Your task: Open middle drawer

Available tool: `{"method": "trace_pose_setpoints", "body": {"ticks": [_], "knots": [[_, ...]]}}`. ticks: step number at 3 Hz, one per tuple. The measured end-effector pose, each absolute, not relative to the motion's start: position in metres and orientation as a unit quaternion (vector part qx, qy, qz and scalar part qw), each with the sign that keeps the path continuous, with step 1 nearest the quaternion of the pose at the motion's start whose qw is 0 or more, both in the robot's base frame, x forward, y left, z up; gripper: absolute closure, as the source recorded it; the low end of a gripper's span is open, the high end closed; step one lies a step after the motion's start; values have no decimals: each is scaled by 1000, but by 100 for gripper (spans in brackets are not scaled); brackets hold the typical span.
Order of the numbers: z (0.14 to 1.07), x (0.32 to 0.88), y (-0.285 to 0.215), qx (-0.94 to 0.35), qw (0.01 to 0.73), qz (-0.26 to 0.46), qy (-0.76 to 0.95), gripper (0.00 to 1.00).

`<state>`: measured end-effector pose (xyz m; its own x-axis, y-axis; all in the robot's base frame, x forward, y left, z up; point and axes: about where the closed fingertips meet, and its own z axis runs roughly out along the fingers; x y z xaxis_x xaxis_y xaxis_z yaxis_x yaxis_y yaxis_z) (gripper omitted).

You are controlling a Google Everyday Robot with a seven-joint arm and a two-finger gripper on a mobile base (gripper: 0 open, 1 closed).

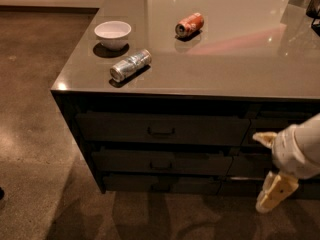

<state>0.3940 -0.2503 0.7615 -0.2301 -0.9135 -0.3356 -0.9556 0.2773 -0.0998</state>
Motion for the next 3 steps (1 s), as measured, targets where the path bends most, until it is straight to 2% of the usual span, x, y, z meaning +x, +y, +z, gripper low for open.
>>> {"method": "trace_pose_setpoints", "body": {"ticks": [1,3], "knots": [[727,400,-263,-606,199,78,766,0],[696,416,-254,-601,218,92,763,0]]}}
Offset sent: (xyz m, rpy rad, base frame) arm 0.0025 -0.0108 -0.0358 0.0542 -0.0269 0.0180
